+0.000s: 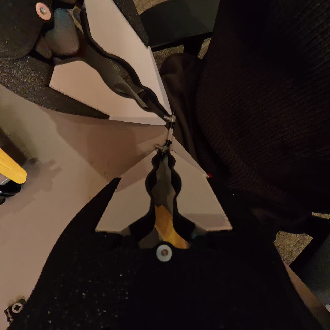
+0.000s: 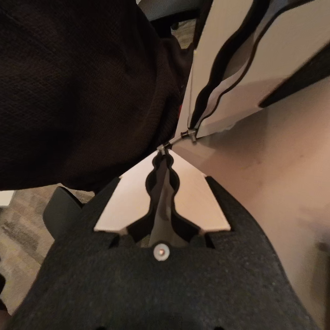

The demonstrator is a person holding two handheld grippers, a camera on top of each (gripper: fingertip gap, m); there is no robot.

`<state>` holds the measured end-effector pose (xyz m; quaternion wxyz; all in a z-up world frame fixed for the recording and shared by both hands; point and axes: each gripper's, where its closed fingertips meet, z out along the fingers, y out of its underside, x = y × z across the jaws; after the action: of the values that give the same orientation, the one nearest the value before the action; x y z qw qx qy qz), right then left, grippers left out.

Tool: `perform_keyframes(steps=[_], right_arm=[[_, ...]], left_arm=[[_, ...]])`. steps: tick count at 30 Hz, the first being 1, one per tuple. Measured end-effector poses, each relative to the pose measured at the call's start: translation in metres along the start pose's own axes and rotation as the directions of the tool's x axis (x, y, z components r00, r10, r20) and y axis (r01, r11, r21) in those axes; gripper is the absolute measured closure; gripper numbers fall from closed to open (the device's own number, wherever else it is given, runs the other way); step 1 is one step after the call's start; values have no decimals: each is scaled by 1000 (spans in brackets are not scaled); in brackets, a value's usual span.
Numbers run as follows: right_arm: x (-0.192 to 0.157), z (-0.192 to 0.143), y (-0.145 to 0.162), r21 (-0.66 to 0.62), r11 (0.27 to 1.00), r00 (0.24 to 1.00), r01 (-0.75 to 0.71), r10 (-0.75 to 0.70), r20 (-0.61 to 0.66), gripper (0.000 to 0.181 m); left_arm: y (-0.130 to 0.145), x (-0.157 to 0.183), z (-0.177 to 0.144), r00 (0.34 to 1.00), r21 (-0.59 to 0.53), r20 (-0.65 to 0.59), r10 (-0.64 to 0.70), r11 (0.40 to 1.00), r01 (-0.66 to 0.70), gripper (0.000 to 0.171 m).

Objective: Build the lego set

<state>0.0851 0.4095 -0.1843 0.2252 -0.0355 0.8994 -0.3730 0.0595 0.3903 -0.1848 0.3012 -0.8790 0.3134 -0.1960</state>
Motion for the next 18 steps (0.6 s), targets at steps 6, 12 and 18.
perform_keyframes(steps=[6, 12, 18], right_arm=[[3, -3, -3, 70, 995, 996, -77, 80, -35, 177], [6, -2, -4, 96, 988, 986, -120, 130, -104, 178], [17, -7, -6, 116, 988, 981, -105, 122, -151, 177]], left_arm=[[3, 0, -2, 998, 22, 43, -34, 999, 33, 164], [5, -4, -5, 991, 18, 133, -19, 1000, 17, 165], [11, -11, -11, 985, 16, 170, -33, 999, 31, 164]])
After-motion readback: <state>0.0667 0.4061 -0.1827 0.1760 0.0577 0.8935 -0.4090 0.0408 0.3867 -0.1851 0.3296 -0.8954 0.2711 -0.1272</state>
